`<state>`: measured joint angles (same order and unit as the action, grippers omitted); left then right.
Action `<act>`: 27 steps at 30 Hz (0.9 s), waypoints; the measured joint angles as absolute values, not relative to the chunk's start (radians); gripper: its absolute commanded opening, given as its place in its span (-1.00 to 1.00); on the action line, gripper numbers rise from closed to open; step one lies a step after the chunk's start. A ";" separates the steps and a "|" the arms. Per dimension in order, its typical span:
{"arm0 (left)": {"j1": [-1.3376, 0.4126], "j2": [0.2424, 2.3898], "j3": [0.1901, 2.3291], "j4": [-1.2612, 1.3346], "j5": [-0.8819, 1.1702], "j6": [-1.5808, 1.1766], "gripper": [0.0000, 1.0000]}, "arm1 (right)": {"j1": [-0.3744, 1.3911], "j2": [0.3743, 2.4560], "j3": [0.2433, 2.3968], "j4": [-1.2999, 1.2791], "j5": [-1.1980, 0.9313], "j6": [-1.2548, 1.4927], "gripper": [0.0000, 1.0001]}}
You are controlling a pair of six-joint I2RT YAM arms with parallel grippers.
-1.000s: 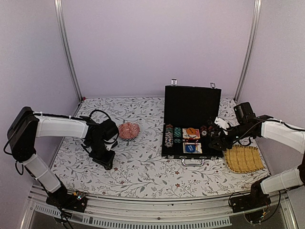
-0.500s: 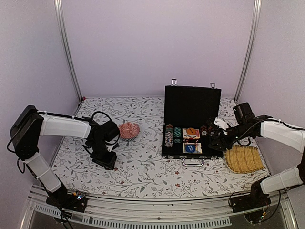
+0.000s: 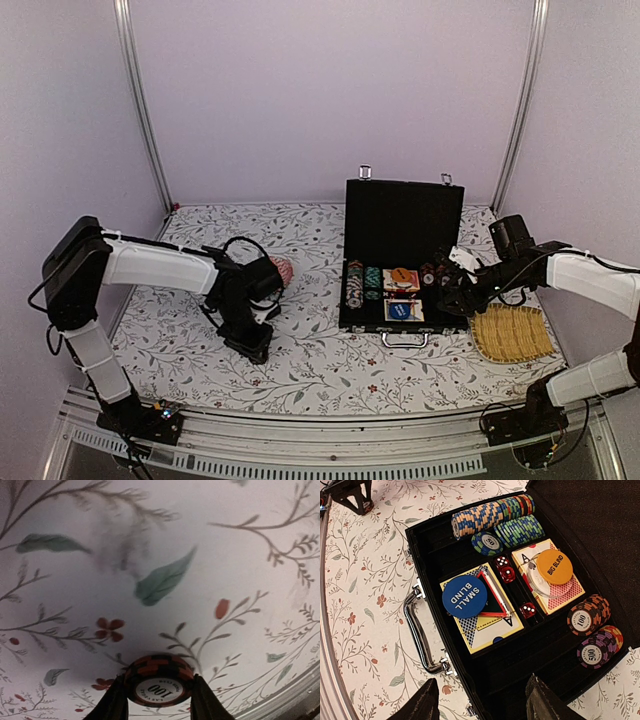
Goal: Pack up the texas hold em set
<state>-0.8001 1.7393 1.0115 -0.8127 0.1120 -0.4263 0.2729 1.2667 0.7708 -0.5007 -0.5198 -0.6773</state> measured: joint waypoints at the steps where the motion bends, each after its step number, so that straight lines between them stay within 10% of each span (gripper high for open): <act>1: -0.833 1.761 1.039 -0.809 0.126 -0.434 -0.35 | 0.273 1.267 0.771 -0.501 -0.520 -0.677 0.20; 15: -1.153 2.175 1.616 -0.796 0.242 -0.465 -0.33 | 0.275 1.272 0.771 -0.501 -0.519 -0.677 0.20; 27: -1.214 2.238 1.723 -0.789 0.192 -0.438 0.21 | 0.284 1.282 0.771 -0.501 -0.519 -0.677 0.26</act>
<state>-1.2144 2.2379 1.7229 -0.7891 0.1921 -0.4381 0.2836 1.2816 0.7708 -0.5007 -0.5190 -0.6773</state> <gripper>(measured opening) 0.558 0.611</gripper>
